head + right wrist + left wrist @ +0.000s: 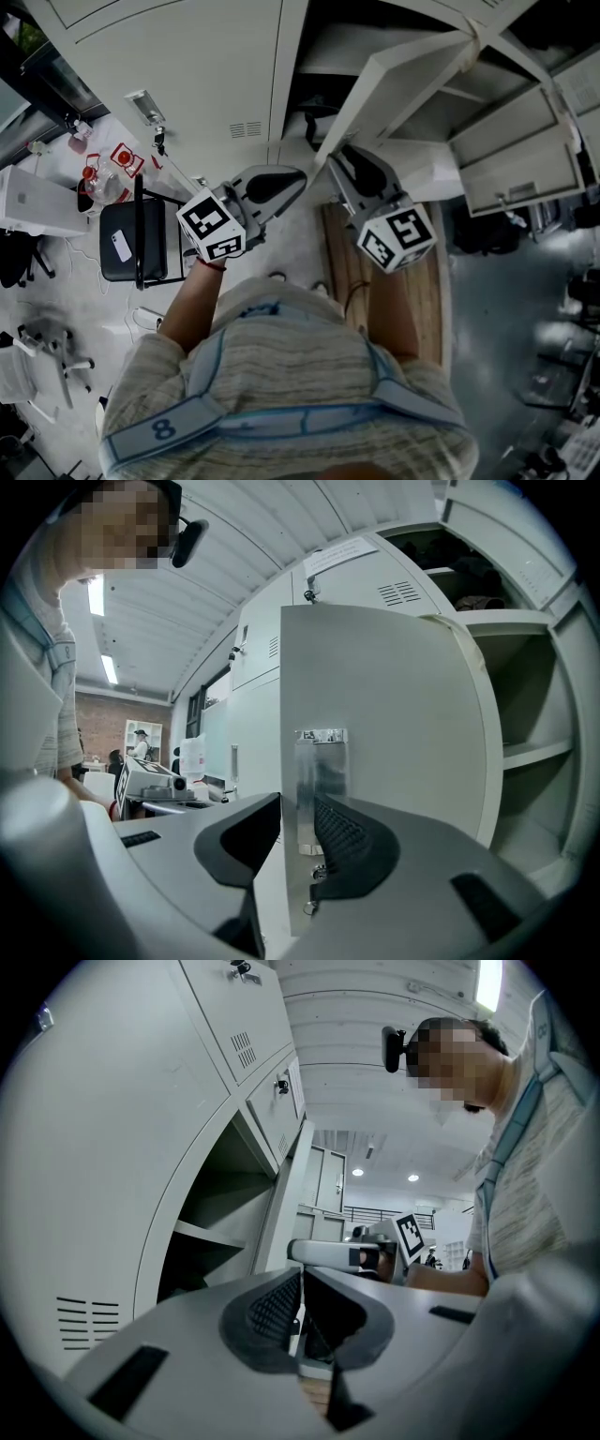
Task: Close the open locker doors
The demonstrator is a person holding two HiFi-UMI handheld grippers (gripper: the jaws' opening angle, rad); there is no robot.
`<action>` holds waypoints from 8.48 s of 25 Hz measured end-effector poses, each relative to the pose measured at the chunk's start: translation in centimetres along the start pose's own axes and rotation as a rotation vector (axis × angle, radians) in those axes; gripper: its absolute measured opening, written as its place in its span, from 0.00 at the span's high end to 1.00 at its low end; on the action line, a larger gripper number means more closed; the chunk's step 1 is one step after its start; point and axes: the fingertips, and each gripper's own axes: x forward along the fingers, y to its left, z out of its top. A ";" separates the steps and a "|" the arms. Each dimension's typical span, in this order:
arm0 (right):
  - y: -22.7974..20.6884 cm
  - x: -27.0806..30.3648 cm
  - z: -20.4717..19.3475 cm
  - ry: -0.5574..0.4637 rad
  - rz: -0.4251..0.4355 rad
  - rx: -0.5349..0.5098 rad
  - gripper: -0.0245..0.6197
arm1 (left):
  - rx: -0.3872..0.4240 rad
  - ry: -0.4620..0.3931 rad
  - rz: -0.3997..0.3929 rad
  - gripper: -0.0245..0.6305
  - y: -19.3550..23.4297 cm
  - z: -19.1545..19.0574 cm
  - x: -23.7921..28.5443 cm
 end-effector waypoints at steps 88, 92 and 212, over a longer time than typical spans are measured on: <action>-4.6 12.4 1.5 0.028 -0.119 -0.077 0.82 | -0.009 0.015 0.052 0.96 3.0 -0.7 -1.6; -4.4 11.4 1.6 0.021 -0.114 -0.075 0.82 | -0.012 0.016 0.048 0.96 2.7 -0.5 -1.1; -35.4 -35.0 -2.2 0.004 0.099 0.025 0.78 | 0.022 0.137 -0.389 0.96 -17.9 -4.3 39.6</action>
